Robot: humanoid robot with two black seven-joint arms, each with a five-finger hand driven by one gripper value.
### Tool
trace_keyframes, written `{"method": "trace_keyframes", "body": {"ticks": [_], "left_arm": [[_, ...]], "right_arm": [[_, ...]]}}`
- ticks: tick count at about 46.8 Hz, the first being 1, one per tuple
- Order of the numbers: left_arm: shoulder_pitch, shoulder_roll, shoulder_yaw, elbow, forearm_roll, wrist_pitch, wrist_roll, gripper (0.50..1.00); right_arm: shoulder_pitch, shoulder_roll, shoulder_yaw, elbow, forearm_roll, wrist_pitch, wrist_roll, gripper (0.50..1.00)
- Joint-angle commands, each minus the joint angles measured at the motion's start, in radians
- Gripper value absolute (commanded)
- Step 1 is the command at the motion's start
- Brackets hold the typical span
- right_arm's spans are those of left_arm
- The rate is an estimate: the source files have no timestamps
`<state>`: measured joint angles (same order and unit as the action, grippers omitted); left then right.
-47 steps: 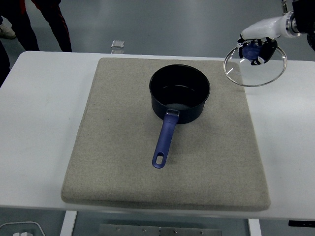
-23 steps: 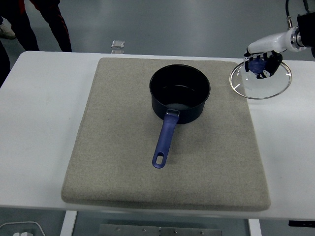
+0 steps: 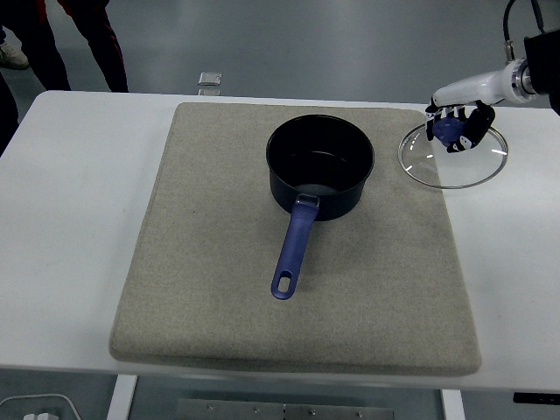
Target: Lift the pot lid and place it to the right of the pot.
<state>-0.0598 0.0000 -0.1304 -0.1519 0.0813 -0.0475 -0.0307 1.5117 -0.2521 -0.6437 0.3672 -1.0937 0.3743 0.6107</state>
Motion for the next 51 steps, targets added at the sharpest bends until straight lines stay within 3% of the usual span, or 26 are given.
{"method": "trace_keyframes", "body": {"ticks": [1, 13, 22, 51], "left_arm": [[0.0, 0.0, 0.0, 0.0, 0.0, 0.0, 0.0, 1.0], [0.0, 0.0, 0.0, 0.0, 0.0, 0.0, 0.0, 1.0], [0.0, 0.0, 0.0, 0.0, 0.0, 0.0, 0.0, 1.0], [0.0, 0.0, 0.0, 0.0, 0.0, 0.0, 0.0, 1.0]], "right_arm": [[0.004, -0.001, 0.001, 0.012, 0.027, 0.0, 0.0, 0.5], [0.007, -0.012, 0.01, 0.039, 0.066, 0.005, 0.0, 0.5], [0.005, -0.01, -0.002, 0.039, 0.184, 0.005, 0.0, 0.5], [-0.071, -0.012, 0.009, 0.058, 0.193, -0.035, 0.0, 0.5]]}}
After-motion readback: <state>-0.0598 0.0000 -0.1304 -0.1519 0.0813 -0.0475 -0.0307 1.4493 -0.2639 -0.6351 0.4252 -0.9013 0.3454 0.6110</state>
